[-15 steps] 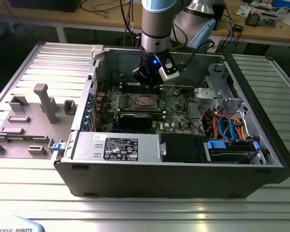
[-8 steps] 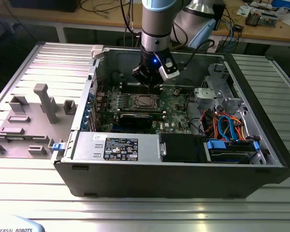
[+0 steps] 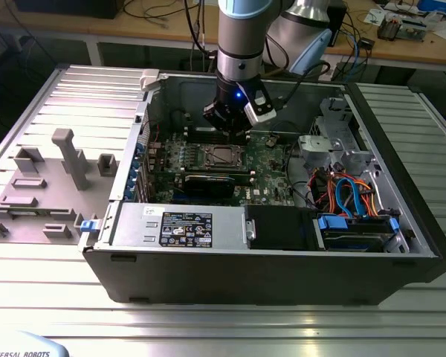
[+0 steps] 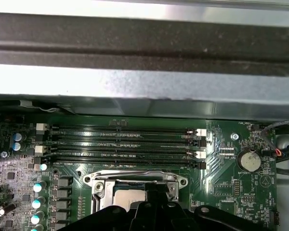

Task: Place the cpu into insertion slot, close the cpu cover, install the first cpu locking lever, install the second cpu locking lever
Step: 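Install the second cpu locking lever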

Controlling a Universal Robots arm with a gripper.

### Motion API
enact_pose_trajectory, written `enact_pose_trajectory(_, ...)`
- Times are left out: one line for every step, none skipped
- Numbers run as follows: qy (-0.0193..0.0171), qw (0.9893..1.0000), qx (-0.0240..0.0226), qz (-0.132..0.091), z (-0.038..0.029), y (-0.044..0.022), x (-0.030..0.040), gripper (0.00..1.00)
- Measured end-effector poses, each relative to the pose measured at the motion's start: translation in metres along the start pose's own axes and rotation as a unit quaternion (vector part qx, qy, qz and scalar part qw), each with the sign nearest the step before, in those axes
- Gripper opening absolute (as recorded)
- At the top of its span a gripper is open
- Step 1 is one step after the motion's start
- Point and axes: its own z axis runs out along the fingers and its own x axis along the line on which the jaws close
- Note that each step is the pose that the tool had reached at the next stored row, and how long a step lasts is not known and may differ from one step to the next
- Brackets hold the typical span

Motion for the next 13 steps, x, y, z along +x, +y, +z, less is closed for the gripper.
enact_pose_trajectory(0.0, 1.0, 0.0, 0.0, 0.0002, -0.0003, 0.0, 0.11)
enact_pose_trajectory(0.0001, 1.0, 0.0003, 0.0, 0.0003, -0.0008, 0.0001, 0.11)
enact_pose_trajectory(0.0001, 1.0, 0.0004, 0.0, 0.0002, -0.0012, 0.0001, 0.11)
enact_pose_trajectory(0.0001, 1.0, 0.0005, 0.0, -0.0002, -0.0012, 0.0001, 0.11)
enact_pose_trajectory(0.0, 1.0, 0.0004, 0.0, -0.0022, -0.0011, 0.0, 0.11)
enact_pose_trajectory(0.0001, 1.0, 0.0004, 0.0, -0.0043, -0.0009, -0.0001, 0.11)
enact_pose_trajectory(0.0, 1.0, 0.0004, 0.0, -0.0105, -0.0004, -0.0003, 0.11)
enact_pose_trajectory(0.0001, 1.0, 0.0005, 0.0, -0.0125, -0.0003, -0.0003, 0.11)
enact_pose_trajectory(0.0, 1.0, 0.0005, 0.0, -0.0135, -0.0002, -0.0004, 0.11)
enact_pose_trajectory(0.0, 1.0, 0.0004, 0.0, -0.0135, -0.0002, -0.0004, 0.11)
enact_pose_trajectory(0.0001, 1.0, 0.0007, 0.0, -0.0136, -0.0005, -0.0004, 0.11)
enact_pose_trajectory(0.0001, 1.0, 0.0008, 0.0, -0.0137, -0.001, -0.0004, 0.11)
enact_pose_trajectory(0.0001, 1.0, 0.0007, 0.0, -0.0136, -0.0019, -0.0003, 0.11)
